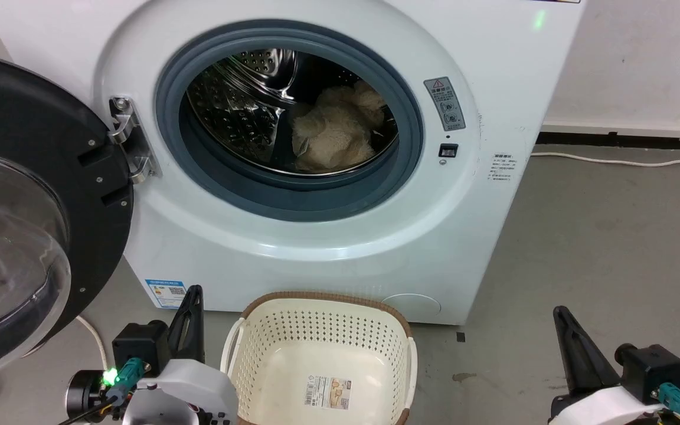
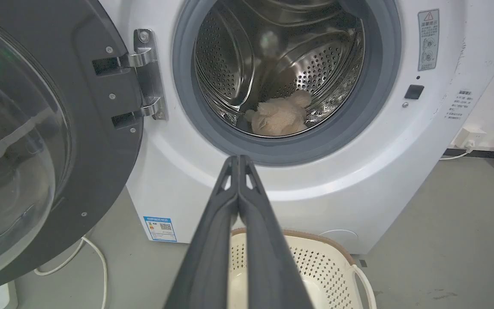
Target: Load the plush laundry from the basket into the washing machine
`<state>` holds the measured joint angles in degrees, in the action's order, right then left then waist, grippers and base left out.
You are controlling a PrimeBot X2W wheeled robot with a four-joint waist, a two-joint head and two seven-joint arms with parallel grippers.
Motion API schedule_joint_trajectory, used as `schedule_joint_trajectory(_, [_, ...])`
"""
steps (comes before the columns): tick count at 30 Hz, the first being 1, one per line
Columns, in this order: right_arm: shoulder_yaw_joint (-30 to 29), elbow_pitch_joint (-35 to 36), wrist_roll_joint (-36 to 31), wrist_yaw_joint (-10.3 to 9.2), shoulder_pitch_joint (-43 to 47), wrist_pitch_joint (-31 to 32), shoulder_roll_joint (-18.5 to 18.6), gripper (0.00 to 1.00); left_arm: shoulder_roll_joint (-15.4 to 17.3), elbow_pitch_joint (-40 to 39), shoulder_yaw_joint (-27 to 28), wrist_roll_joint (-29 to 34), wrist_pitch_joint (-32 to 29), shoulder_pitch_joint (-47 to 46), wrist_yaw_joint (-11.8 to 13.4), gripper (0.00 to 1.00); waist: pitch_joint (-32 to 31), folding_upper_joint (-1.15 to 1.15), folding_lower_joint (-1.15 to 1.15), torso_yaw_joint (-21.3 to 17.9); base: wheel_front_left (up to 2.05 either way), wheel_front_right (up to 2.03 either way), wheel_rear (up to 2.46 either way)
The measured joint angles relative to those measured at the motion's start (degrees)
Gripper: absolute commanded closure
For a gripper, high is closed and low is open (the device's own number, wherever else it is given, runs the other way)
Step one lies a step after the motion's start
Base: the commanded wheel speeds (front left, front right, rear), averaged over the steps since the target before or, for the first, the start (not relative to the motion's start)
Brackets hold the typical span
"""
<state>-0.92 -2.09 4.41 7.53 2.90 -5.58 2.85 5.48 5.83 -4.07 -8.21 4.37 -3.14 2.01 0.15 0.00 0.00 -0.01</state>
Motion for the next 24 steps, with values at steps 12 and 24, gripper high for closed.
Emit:
schedule_joint_trajectory(12, [0.2, 0.5, -0.9, 0.0, -0.3, 1.5, 0.0, 1.0, -0.7, -1.4, 1.1, 2.1, -1.3, 0.7, -0.4, 1.0, 0.0, 0.0, 0.0, 0.0, 0.0, 0.0, 0.0])
schedule_joint_trajectory(24, [0.4, 0.9, -2.1, 0.0, -1.2, 3.0, 0.0, 1.0, -1.2, -2.8, 1.9, 4.0, -2.3, 1.0, -1.0, 1.0, -0.1, 0.0, 0.0, 0.0, 0.0, 0.0, 0.0])
